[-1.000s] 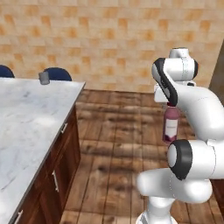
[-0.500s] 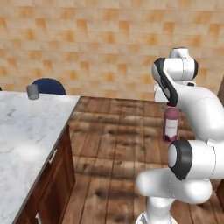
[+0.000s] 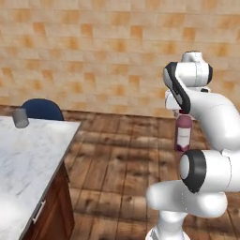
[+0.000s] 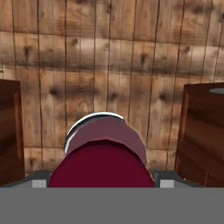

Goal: There is a wine glass and glass cup on the dining counter. Place the wine bottle next to the wine glass and the juice bottle next to the glass cup.

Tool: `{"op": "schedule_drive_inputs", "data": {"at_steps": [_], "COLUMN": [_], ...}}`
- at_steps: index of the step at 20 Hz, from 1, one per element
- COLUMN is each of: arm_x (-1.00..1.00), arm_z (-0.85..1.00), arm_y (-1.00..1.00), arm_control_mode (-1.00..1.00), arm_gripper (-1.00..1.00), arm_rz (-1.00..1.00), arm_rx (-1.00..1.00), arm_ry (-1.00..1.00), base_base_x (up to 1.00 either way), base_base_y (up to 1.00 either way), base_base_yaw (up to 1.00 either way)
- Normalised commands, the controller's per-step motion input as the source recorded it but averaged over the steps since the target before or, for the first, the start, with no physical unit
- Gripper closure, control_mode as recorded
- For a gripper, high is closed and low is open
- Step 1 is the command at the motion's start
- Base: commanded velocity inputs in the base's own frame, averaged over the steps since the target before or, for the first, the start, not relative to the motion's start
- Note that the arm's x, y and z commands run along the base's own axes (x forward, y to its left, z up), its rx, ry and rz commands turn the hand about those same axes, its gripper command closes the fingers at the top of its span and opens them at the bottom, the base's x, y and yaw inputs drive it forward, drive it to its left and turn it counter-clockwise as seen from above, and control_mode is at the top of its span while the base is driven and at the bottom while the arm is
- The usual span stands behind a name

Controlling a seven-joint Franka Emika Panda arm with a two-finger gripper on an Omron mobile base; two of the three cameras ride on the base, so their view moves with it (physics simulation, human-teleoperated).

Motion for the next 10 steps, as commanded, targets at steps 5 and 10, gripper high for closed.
{"op": "schedule_drive_inputs", "data": {"at_steps": [5,10], "arm_x": [0.00,0.00], "arm_z": [0.00,0.00], "arm_y": [0.00,0.00], "arm_control_mode": [1.00,1.00], "arm_gripper": [1.00,1.00], "arm_rz": [0.00,0.00], "arm_rx": [0.00,0.00], "arm_ry": [0.00,0.00], "base_base_x": [0.94,0.87], "base_base_y": [0.00,0.00], "base_base_yaw": [0.06,0.27]}}
